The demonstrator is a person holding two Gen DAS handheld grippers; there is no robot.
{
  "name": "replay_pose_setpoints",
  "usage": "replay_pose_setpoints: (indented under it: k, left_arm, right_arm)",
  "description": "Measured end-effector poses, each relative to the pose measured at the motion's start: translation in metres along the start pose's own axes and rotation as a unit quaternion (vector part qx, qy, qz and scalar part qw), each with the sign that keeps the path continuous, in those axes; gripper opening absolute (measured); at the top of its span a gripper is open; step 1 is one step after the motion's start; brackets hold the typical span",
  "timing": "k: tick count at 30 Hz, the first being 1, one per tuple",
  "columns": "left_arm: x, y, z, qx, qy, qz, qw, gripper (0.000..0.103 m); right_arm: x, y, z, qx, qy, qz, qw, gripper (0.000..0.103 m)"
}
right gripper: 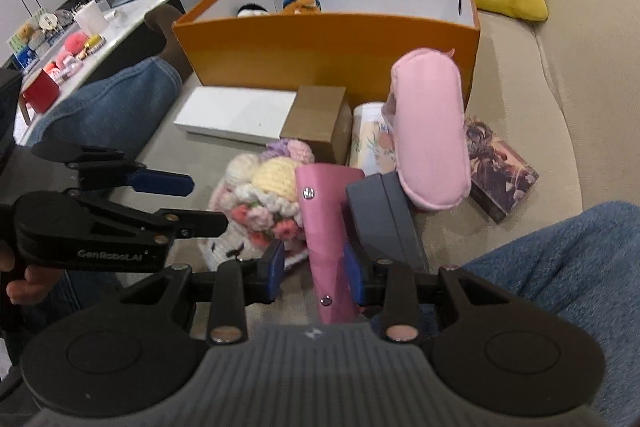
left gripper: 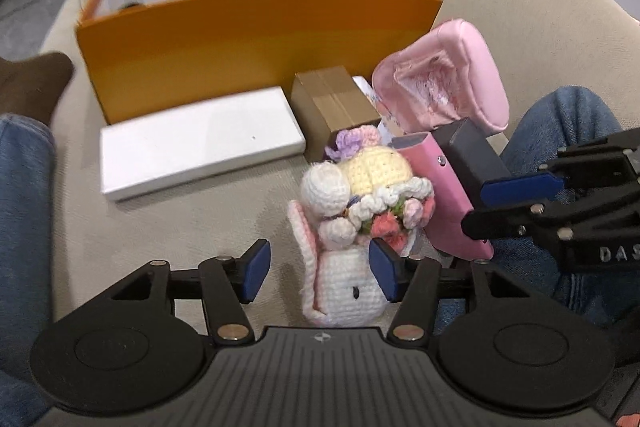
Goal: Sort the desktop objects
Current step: 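Grasp the crocheted bunny with left gripper while right grasps pink phone case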
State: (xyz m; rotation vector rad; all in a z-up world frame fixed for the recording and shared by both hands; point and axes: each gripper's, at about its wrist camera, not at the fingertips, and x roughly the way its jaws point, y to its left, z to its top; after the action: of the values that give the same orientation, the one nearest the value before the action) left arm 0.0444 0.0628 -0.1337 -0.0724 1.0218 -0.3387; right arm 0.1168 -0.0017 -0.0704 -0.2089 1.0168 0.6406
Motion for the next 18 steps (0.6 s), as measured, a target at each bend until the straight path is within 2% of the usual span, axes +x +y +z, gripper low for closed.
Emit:
replay_pose_setpoints:
  k: [3, 11, 18]
  left_arm:
    - [0.007, 0.003, 0.004, -0.004, 0.008, -0.023, 0.9997, 0.07]
    - [0.028, 0.002, 0.009, -0.011, 0.029, -0.057, 0.9979, 0.069]
    - [0.041, -0.003, 0.005, -0.029, 0.041, -0.075, 0.9959, 0.049]
  right_arm:
    - [0.005, -0.001, -0.003, -0.003, 0.006, -0.003, 1.0, 0.036]
    - [0.016, -0.005, -0.004, -0.002, 0.012, -0.015, 1.0, 0.036]
    - [0.024, -0.005, 0.0, -0.01, 0.01, -0.028, 1.0, 0.035]
